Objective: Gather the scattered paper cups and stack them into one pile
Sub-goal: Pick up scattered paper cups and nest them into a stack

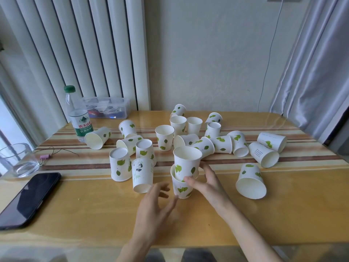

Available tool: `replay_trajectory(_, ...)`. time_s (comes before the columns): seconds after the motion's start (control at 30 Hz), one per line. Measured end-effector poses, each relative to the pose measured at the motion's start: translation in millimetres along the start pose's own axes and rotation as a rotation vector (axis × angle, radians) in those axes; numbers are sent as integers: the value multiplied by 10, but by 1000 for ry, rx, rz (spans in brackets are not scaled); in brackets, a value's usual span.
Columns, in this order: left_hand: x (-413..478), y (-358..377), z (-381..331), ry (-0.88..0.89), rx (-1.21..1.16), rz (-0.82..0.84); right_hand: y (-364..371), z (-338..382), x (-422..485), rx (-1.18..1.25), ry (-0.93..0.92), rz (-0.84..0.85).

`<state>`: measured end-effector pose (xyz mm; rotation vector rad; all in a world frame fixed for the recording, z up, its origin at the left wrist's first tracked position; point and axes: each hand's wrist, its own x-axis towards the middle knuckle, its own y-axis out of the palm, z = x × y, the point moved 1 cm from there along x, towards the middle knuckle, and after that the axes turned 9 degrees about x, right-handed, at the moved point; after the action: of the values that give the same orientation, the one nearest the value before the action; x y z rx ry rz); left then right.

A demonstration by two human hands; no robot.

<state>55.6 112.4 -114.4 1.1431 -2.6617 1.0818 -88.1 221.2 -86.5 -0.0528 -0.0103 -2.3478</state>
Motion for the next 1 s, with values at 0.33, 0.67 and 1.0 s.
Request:
replay_trajectory(0.33, 415, -254, 268, -416, 16, -204, 192, 131, 30, -25, -56, 26)
replay_trajectory(0.67, 382, -345, 20, -313, -342, -247, -7, 67, -144, -155, -57, -23)
replay_trajectory(1.0, 738, -32, -787, 97, -359, 47, -738, -8, -523, -197, -364, -441)
